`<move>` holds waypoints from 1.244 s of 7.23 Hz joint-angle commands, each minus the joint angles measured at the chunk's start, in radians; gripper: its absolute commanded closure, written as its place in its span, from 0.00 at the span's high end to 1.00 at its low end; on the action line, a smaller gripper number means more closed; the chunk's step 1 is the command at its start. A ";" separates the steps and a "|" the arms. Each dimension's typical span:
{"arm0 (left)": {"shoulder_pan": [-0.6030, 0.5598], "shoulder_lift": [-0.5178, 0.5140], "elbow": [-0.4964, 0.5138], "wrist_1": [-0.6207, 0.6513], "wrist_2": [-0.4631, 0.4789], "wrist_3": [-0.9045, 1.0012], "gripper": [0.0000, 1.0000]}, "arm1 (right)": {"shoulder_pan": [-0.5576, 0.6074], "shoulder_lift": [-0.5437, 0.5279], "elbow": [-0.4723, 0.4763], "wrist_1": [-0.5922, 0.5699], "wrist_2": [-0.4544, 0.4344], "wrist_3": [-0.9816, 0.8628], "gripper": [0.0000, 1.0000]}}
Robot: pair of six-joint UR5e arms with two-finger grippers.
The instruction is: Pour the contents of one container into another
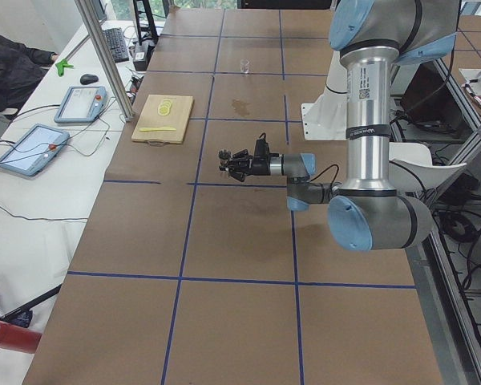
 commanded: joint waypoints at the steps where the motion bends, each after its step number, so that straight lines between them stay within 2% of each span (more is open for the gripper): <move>1: 0.031 -0.008 0.044 0.000 0.006 -0.003 0.00 | 0.000 -0.002 0.000 0.000 0.000 0.000 1.00; 9: 0.115 -0.025 0.095 -0.002 0.003 -0.003 0.00 | 0.000 -0.004 -0.020 0.005 0.000 -0.003 1.00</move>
